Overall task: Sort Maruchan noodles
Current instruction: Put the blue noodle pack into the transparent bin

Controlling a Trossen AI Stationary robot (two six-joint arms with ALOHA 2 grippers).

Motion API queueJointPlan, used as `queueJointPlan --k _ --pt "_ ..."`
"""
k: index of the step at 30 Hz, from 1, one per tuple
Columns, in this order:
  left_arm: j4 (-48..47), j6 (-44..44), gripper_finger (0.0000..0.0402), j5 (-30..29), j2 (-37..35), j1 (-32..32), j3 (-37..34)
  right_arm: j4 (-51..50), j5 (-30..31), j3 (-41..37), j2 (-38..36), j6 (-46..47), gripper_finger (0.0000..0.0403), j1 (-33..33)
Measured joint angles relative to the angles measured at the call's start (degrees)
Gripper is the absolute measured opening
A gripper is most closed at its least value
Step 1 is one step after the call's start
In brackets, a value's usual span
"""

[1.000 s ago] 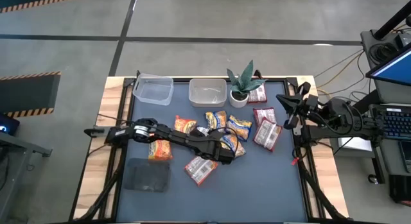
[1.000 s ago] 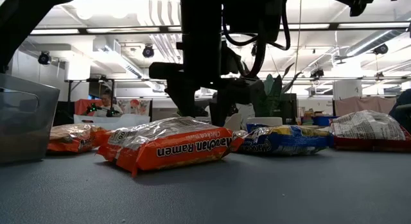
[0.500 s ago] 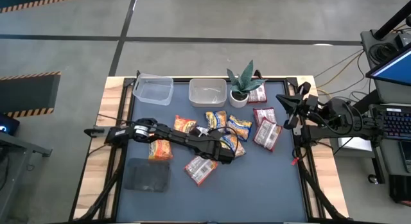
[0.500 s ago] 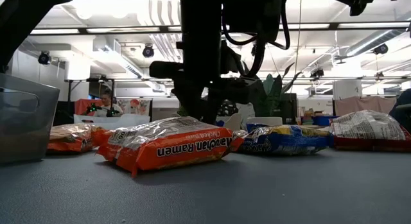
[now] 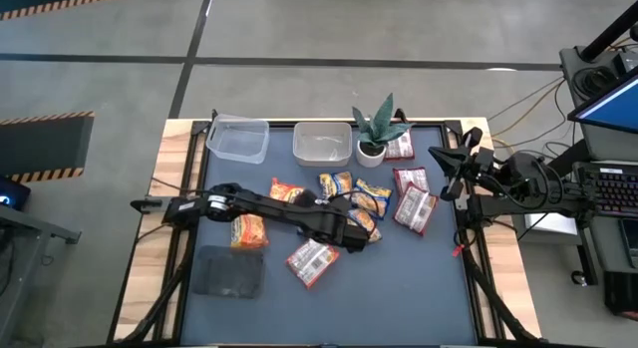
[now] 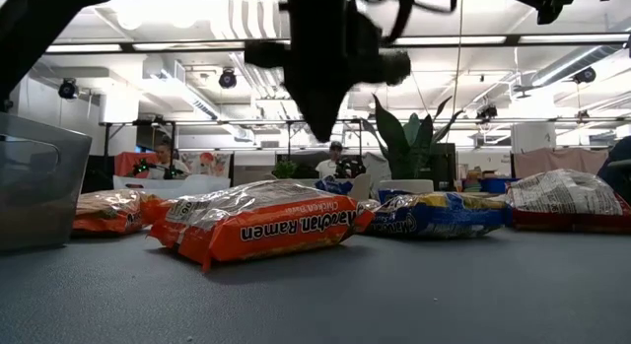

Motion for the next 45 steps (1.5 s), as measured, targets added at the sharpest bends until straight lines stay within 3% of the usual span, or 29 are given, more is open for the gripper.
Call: queueJointPlan --k 4,8,11,15,20,33,37,45 --pt "-2.2 3.7 0.0 0.6 0.0 -0.3 3.6 0.0 0.0 0.0 0.0 0.0 0.0009 0.0" --pt "4.5 7.5 0.0 8.4 0.0 -0.5 4.8 0.0 0.0 0.0 0.0 0.0 0.0009 0.0" --pt "8.6 5.5 0.0 8.9 0.4 -0.5 4.1 0.0 0.0 0.0 0.0 0.0 0.0009 0.0" --pt "5.6 4.6 0.0014 8.9 2.2 -0.4 4.0 0.0 0.0 0.0 0.0 0.2 0.0009 0.0" --pt "3.2 1.2 0.0076 10.9 3.5 0.7 4.0 0.0 0.0 0.0 0.0 0.1 0.0009 0.0" --pt "2.7 -2.6 0.03 10.2 4.0 1.2 1.8 0.0 0.0 0.0 0.0 0.1 0.0009 0.0" --pt "3.6 -2.8 0.0321 7.9 5.5 1.2 1.9 0.0 0.0 0.0 0.0 0.1 0.0009 0.0" --pt "3.0 -3.0 0.031 4.4 8.4 1.4 2.1 0.0 0.0 0.0 0.0 0.0 0.0009 0.0"
